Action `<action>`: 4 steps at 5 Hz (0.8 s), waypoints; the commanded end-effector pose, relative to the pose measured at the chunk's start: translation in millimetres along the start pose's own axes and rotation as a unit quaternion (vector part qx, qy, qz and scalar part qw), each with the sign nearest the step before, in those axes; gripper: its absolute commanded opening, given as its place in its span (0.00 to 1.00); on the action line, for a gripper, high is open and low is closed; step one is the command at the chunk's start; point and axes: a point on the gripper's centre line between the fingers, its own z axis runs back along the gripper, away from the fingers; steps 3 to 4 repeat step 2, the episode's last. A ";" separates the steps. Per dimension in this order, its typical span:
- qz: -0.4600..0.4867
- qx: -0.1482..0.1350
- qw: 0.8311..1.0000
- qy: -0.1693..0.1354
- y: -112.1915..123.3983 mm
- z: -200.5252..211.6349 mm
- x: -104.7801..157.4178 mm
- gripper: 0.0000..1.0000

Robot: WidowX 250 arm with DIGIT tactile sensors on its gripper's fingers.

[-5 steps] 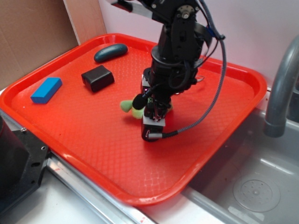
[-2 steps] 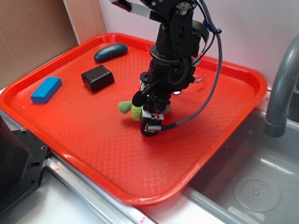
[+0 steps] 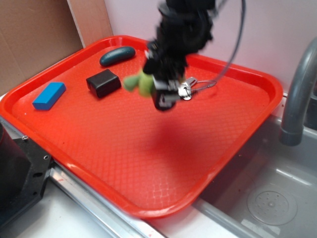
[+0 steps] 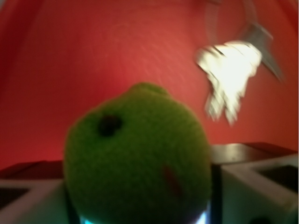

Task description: Grab the green animal.

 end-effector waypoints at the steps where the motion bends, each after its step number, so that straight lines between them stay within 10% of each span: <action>1: 0.088 -0.025 0.992 -0.083 -13.0 96.2 -74.8 0.00; 4: 0.090 -0.011 0.990 -0.105 -13.3 102.6 -80.8 0.00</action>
